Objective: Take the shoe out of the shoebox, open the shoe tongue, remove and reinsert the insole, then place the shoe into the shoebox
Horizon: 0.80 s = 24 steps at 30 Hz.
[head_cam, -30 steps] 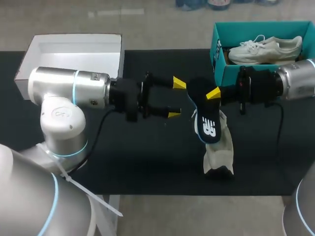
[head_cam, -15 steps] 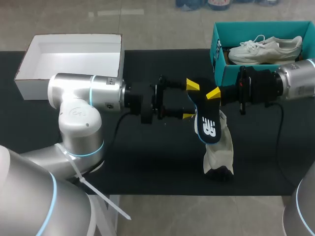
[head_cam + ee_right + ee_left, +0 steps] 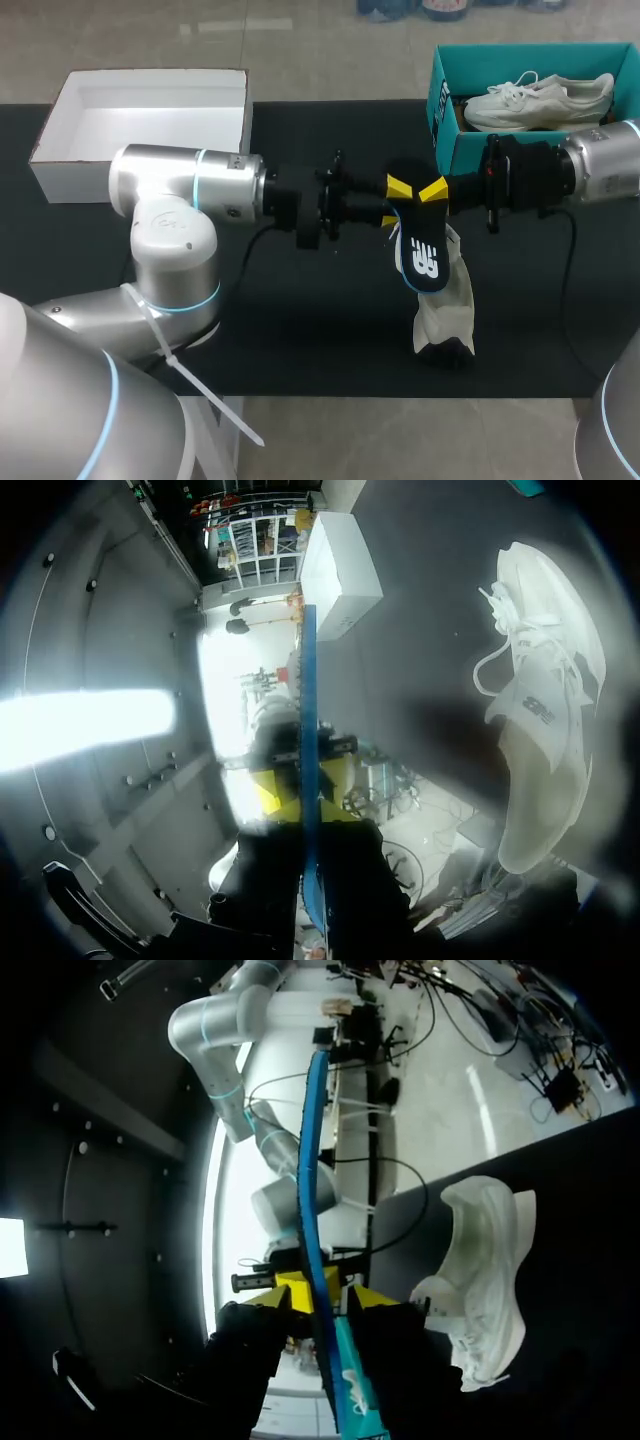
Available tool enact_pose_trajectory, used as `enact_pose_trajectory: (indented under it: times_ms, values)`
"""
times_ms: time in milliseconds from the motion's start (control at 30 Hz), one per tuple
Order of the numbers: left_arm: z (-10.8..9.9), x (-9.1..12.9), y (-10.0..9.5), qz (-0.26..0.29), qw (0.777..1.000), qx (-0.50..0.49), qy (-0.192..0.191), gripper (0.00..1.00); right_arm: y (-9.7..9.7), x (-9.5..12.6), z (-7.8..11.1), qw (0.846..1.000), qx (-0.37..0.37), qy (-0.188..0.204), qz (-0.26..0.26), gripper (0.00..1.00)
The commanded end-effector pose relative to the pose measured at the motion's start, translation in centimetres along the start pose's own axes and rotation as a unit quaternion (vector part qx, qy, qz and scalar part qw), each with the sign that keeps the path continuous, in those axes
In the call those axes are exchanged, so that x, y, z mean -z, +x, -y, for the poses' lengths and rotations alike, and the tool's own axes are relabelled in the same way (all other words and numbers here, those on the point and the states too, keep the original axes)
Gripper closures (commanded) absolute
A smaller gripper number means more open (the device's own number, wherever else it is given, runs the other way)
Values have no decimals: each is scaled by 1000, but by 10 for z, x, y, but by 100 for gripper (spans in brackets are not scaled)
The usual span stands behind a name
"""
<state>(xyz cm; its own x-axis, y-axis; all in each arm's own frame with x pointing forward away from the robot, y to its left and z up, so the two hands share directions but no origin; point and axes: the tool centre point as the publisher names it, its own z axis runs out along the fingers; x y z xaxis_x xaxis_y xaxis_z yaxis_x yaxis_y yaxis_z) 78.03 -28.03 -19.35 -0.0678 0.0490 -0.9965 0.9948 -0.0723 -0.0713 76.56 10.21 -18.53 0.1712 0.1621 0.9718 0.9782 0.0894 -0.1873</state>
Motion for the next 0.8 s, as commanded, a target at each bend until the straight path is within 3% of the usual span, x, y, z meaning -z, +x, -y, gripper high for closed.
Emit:
enact_pose_trajectory:
  times_ms: [33,300,567,667,800]
  values:
    - [2,0,1,1,1000,-1,-5,67,0,-1,1,1000,0,-2,1,100]
    - [4,3,3,2,1000,2,-12,66,0,-1,1,1000,0,-2,1,100]
    - [1,-1,3,5,1000,8,-14,84,0,-1,1,1000,0,-2,1,100]
    - [0,-4,2,5,1000,8,-13,100,0,-1,1,1000,0,-2,1,100]
    - [-1,-5,2,5,1000,7,-12,100,0,-1,1,1000,0,-2,1,100]
